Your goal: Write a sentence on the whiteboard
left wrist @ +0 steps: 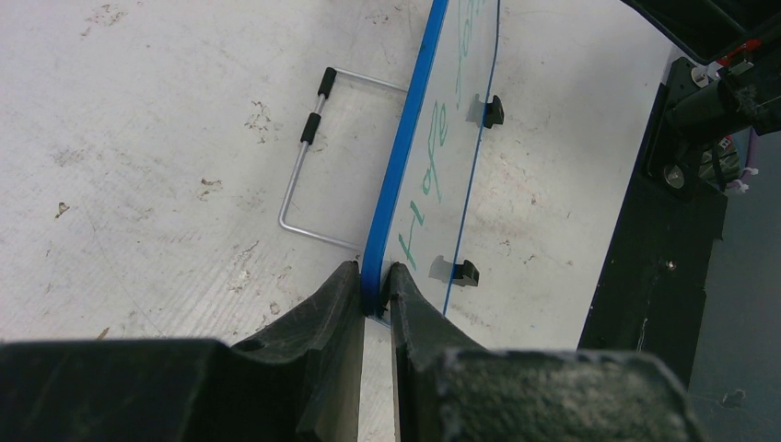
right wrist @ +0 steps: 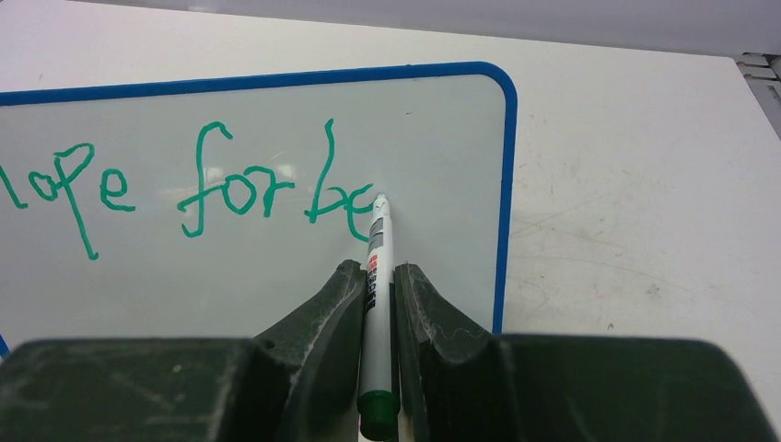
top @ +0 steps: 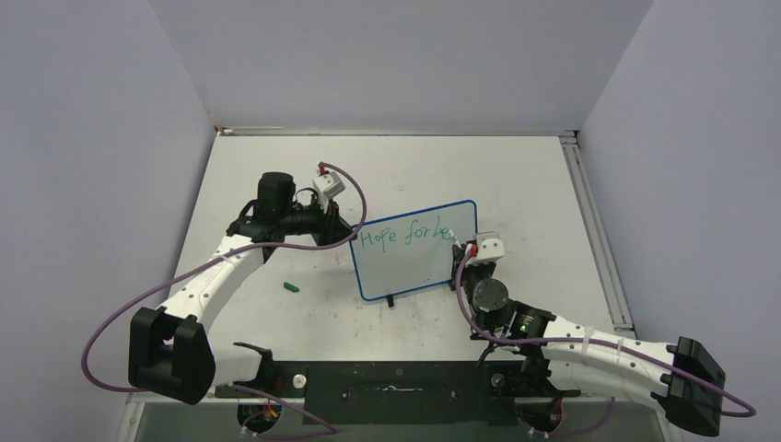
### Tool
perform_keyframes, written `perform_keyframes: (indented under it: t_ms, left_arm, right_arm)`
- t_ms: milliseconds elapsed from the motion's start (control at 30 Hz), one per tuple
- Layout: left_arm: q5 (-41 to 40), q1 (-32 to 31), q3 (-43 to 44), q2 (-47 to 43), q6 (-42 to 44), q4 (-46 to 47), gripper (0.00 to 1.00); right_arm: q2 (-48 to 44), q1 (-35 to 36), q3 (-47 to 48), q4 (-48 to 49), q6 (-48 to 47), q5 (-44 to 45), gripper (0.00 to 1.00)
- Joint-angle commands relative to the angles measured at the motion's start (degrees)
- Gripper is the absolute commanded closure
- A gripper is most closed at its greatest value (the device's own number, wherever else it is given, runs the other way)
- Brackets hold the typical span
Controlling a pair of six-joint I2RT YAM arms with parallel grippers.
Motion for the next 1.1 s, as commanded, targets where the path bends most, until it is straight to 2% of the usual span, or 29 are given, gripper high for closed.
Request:
perform_keyframes:
  t_ms: [0, 600, 1067]
  left_arm:
    - [-1.92, -0.04, 0.62, 0.94, 2.52, -3.19, 1.00]
    - [-1.98, -0.03, 0.74, 1.03, 2.52, -3.17, 1.00]
    - [-3.33, -0.21, 0.82, 0.85, 2.17, -3.60, 1.00]
  right_arm:
    - [0.84, -0.65, 2.63, 3.76, -1.64, 0.21, 0.95]
    - [0.07, -0.75, 3.04, 3.46, -1.47, -2.34, 0.95]
    - [-6.26, -0.78, 4.17, -7.44, 0.68, -0.41, 0.95]
